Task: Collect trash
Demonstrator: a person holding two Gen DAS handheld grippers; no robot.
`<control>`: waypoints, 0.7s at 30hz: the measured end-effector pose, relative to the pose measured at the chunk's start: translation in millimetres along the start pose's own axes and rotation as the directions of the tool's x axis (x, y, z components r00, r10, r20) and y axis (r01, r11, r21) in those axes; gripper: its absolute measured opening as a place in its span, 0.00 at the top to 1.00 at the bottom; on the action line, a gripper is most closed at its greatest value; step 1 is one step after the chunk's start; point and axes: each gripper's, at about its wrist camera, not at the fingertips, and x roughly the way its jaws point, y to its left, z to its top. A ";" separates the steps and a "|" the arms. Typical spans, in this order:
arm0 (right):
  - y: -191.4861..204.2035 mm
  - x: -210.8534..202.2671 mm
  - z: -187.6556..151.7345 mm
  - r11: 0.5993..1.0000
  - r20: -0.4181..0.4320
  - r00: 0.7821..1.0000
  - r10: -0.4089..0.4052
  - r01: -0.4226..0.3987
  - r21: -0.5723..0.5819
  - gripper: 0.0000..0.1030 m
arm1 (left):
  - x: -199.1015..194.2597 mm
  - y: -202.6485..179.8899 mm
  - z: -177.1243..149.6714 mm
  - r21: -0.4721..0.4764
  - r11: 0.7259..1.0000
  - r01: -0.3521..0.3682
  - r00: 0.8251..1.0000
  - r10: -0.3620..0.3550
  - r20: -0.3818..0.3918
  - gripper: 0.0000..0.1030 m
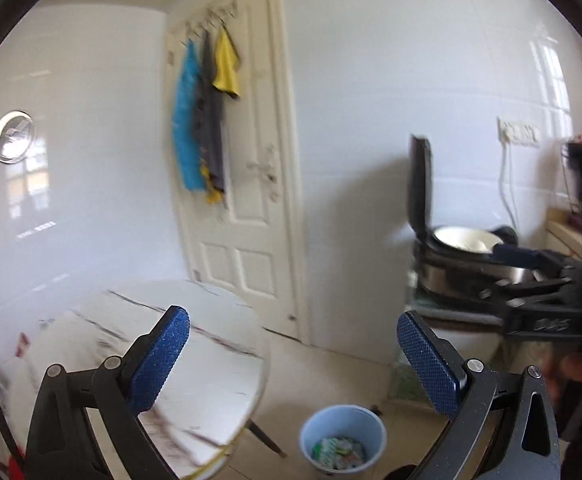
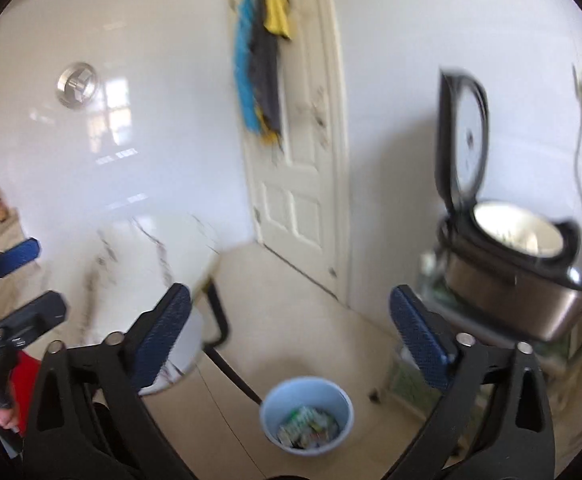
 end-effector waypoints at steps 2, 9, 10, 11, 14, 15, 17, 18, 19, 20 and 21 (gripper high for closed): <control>25.0 -33.5 15.4 0.999 0.090 0.995 0.045 -0.042 -0.035 0.00 | -43.3 13.5 -1.8 -0.020 0.997 -0.075 0.996 0.076 0.038 0.01; 123.2 -107.6 48.8 0.976 0.262 0.945 0.194 -0.159 -0.149 0.00 | -167.2 23.5 -16.2 -0.105 0.952 -0.288 0.945 0.300 0.131 0.01; 137.9 -114.8 52.0 0.969 0.277 0.934 0.225 -0.184 -0.167 0.00 | -187.8 24.2 -17.2 -0.115 0.937 -0.329 0.926 0.344 0.154 0.01; 149.5 -123.3 51.6 0.962 0.292 0.923 0.252 -0.206 -0.179 0.00 | -196.9 17.9 -20.0 -0.123 0.928 -0.351 0.914 0.368 0.170 0.01; 181.0 -139.6 54.3 0.935 0.312 0.888 0.337 -0.276 -0.223 0.00 | -244.0 6.8 -30.1 -0.141 0.893 -0.428 0.865 0.450 0.223 0.01; 192.6 -145.1 55.1 0.928 0.317 0.880 0.354 -0.287 -0.238 0.00 | -252.0 5.1 -34.0 -0.140 0.892 -0.429 0.863 0.451 0.229 0.01; 214.3 -154.5 57.2 0.917 0.329 0.868 0.373 -0.292 -0.270 0.00 | -273.9 -2.5 -34.4 -0.139 0.893 -0.427 0.863 0.449 0.234 0.01; 222.1 -156.2 58.6 0.911 0.335 0.860 0.385 -0.296 -0.287 0.00 | -284.5 -7.0 -35.1 -0.139 0.890 -0.435 0.857 0.457 0.240 0.01; 229.9 -158.3 60.2 0.909 0.343 0.855 0.389 -0.295 -0.294 0.00 | -295.6 -7.4 -36.0 -0.141 0.884 -0.446 0.848 0.468 0.249 0.01; 241.2 -162.3 60.0 0.908 0.346 0.854 0.389 -0.292 -0.301 0.00 | -306.3 -12.1 -38.7 -0.145 0.876 -0.460 0.836 0.482 0.263 0.01; 248.3 -162.7 58.6 0.906 0.351 0.851 0.391 -0.289 -0.310 0.00 | -310.4 -15.9 -41.8 -0.145 0.872 -0.468 0.830 0.490 0.268 0.01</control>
